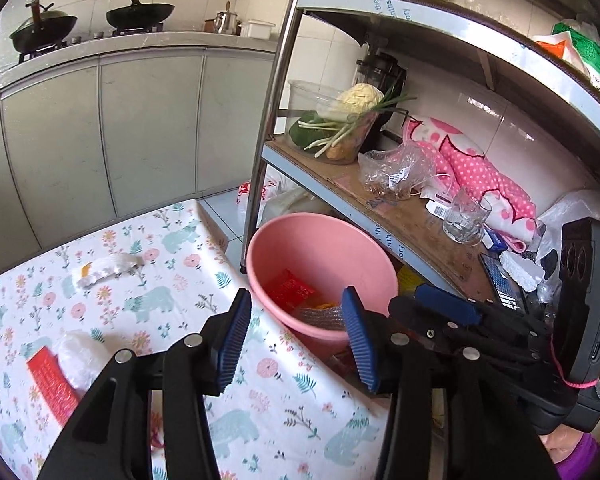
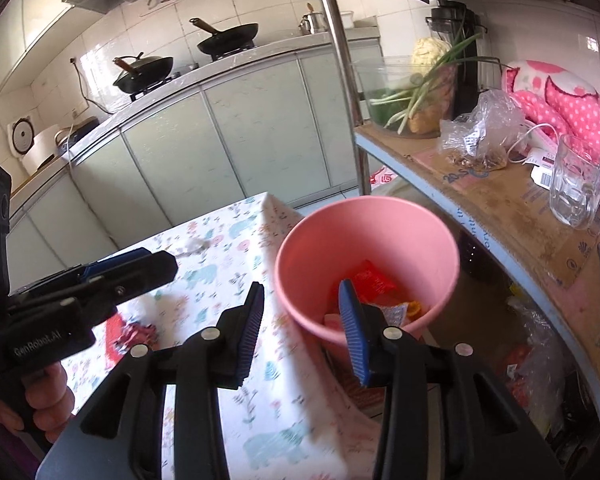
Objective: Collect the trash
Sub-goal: 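Open both grippers to drop the cup and pad into the basin, then move both tools back over the table to the remaining trash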
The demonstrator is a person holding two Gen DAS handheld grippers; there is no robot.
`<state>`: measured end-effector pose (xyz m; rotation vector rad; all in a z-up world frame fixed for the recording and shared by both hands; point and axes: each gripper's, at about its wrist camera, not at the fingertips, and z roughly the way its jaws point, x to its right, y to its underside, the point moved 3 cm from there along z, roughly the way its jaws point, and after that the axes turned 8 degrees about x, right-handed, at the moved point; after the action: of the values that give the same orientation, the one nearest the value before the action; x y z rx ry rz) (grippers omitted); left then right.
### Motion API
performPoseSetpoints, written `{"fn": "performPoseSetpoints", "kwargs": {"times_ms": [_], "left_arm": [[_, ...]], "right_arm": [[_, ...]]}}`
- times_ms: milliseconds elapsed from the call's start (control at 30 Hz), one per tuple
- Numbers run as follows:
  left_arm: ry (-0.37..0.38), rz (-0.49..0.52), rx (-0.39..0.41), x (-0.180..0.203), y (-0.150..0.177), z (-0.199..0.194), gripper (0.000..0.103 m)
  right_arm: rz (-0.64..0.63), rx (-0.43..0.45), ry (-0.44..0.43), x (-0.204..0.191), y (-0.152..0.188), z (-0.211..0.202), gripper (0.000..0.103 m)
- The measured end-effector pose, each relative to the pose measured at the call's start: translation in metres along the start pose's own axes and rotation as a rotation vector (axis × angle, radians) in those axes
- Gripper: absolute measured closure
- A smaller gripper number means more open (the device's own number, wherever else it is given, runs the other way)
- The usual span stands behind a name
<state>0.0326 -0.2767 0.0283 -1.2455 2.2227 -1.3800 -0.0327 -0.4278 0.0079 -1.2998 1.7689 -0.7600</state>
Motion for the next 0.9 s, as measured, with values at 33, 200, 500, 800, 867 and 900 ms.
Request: {"fn": "performPoseSetpoints", "kwargs": {"times_ms": [33,200,500,800,867,900], "left_arm": [[-0.003,-0.003,0.004,-0.002,0.002,-0.006,0.056],[-0.028,-0.029,0.032,-0.017,0.012,-0.036,0.055],[-0.139,-0.091,0.052,-0.069,0.036,-0.075,0.055],[-0.278,-0.161,0.089,-0.138,0.050,-0.108,0.055],[-0.310,-0.168,0.089,-0.154,0.051,-0.110,0.055],[-0.324,-0.173,0.086,-0.163,0.051,-0.110,0.055]], "right_arm": [[-0.001,0.000,-0.005,-0.003,0.002,-0.003,0.063],[-0.015,0.011,-0.023,-0.019,0.010,-0.020,0.063],[-0.006,0.029,-0.100,-0.046,0.023,-0.020,0.063],[-0.055,-0.025,-0.171,-0.074,0.028,0.010,0.063],[-0.063,-0.041,-0.180,-0.078,0.029,0.020,0.063],[-0.066,-0.051,-0.185,-0.080,0.030,0.026,0.063]]}}
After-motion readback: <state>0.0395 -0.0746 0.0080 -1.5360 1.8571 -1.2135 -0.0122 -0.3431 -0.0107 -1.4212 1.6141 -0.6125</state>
